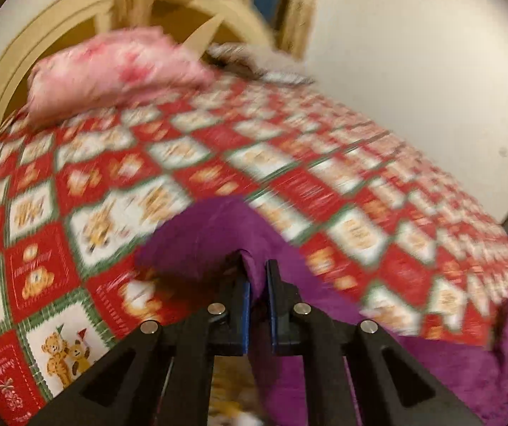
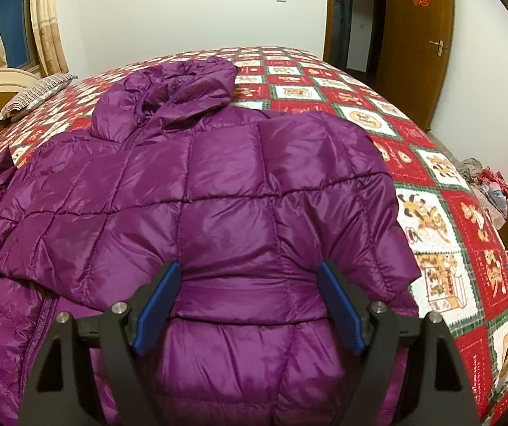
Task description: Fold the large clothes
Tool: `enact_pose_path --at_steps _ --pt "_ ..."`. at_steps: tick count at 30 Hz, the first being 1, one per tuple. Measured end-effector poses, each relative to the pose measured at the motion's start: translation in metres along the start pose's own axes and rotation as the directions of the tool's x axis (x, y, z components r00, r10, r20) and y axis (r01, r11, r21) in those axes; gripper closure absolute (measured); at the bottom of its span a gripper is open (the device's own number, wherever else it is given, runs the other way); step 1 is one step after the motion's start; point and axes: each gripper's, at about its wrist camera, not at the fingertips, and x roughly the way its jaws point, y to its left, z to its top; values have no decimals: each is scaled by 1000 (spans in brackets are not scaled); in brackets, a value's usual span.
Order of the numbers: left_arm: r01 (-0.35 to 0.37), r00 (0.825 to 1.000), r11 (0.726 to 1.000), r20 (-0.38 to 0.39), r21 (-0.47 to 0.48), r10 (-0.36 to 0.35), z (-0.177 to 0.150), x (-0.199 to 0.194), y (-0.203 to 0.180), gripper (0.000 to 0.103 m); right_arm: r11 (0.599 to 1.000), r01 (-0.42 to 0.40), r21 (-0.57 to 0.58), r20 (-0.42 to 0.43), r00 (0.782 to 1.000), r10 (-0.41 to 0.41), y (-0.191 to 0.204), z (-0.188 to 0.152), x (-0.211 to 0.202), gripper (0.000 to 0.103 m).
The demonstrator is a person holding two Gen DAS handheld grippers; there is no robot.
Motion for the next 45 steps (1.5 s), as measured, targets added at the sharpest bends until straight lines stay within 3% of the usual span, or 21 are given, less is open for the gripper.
enact_pose_path --at_steps 4,8,12,17,19,20,22,24,26,29,31,32,34,36,37,39,40,41,45 --pt "117 985 978 103 173 -136 6 -58 -65 96 1000 -5 6 3 1000 5 0 -1 -1 21" --pt "299 924 898 137 323 -357 -10 -126 -136 96 1000 -10 13 7 1000 10 -1 -1 -1 21" --pt "472 823 755 77 456 -562 -53 -183 -205 96 1000 -15 21 11 1000 15 -3 -1 -1 21" --pt "621 704 541 -100 567 -703 -137 -220 -272 96 999 -29 38 16 999 28 -6 -2 -2 21" --pt "639 688 476 -172 604 -705 -175 -222 -294 96 998 -35 45 19 999 34 -7 -2 -2 21" --pt "644 685 458 -196 612 -702 -189 -222 -302 96 998 -39 50 20 999 38 -8 -2 -2 21" --pt "648 692 436 -244 624 -679 -217 -219 -313 96 997 -46 58 22 999 44 -10 -2 -2 21" --pt "690 677 424 -315 587 -665 -230 -212 -311 96 997 -52 64 25 998 50 -11 -2 -2 21" --pt "713 672 444 -347 543 -654 -229 -204 -298 96 996 -55 65 25 998 53 -12 -2 -2 21" --pt "684 719 519 -354 512 -598 -217 -192 -268 96 996 -55 64 24 998 54 -12 -2 -2 20" --pt "654 756 620 -343 434 -558 -194 -176 -227 95 997 -49 55 18 999 48 -10 -1 -2 18" --pt "634 774 657 -333 408 -539 -186 -168 -211 95 998 -42 45 10 999 41 -8 0 -1 17" --pt "556 829 757 -291 344 -477 -161 -148 -164 95 1000 -13 17 -6 1000 13 -1 4 -3 17" --pt "478 875 832 -236 280 -423 -143 -133 -119 93 999 -44 -7 19 999 44 11 15 -17 17" --pt "434 897 866 -206 248 -391 -135 -127 -96 87 996 -83 -13 50 995 84 21 23 -28 17" --pt "357 930 911 -164 208 -328 -124 -117 -60 64 980 -199 -17 104 974 199 52 45 -50 9" --pt "318 946 928 -135 196 -296 -119 -113 -44 46 969 -247 -17 110 963 247 63 53 -53 6" --pt "276 960 944 -98 182 -262 -115 -111 -29 36 945 -326 -15 106 940 326 81 63 -55 3" --pt "213 976 972 -53 101 -209 -107 -96 11 31 859 -512 1 29 859 512 156 97 -26 3"
